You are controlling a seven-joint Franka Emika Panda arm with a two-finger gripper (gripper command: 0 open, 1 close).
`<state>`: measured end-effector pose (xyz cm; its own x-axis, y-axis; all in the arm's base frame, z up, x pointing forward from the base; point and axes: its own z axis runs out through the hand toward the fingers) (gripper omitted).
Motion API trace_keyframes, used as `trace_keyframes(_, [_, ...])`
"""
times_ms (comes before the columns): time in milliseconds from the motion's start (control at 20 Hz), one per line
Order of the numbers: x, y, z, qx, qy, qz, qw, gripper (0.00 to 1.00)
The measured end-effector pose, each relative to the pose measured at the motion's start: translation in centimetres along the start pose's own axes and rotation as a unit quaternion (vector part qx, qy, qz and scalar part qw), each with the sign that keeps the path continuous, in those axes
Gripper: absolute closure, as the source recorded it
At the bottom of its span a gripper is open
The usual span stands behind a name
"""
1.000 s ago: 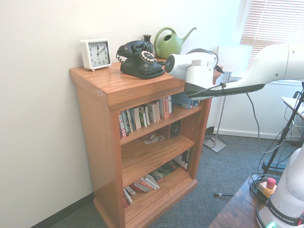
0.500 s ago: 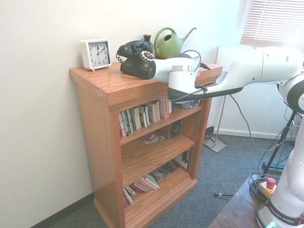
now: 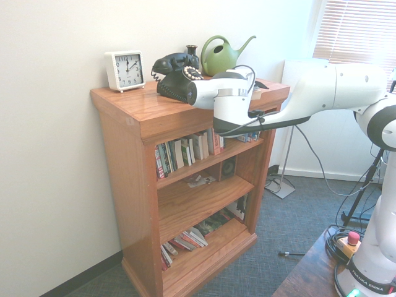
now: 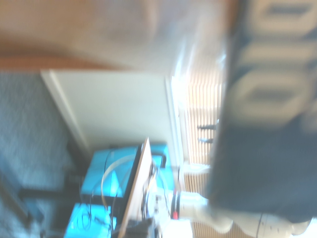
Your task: Shelf the books
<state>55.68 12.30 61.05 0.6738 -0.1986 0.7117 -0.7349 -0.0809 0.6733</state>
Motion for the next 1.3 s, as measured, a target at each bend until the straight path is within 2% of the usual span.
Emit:
trace_keyframes(350, [3.3, -1.8, 0.1, 0.007, 0.0, 0.01, 1.0, 0.0])
trace_keyframes(400, [3.4, -1.9, 0.0, 0.008, 0.0, 0.009, 1.0, 1.0])
trace_keyframes(1300, [3.8, -2.1, 1.1, 0.003, -0.014, -0.007, 1.0, 1.0])
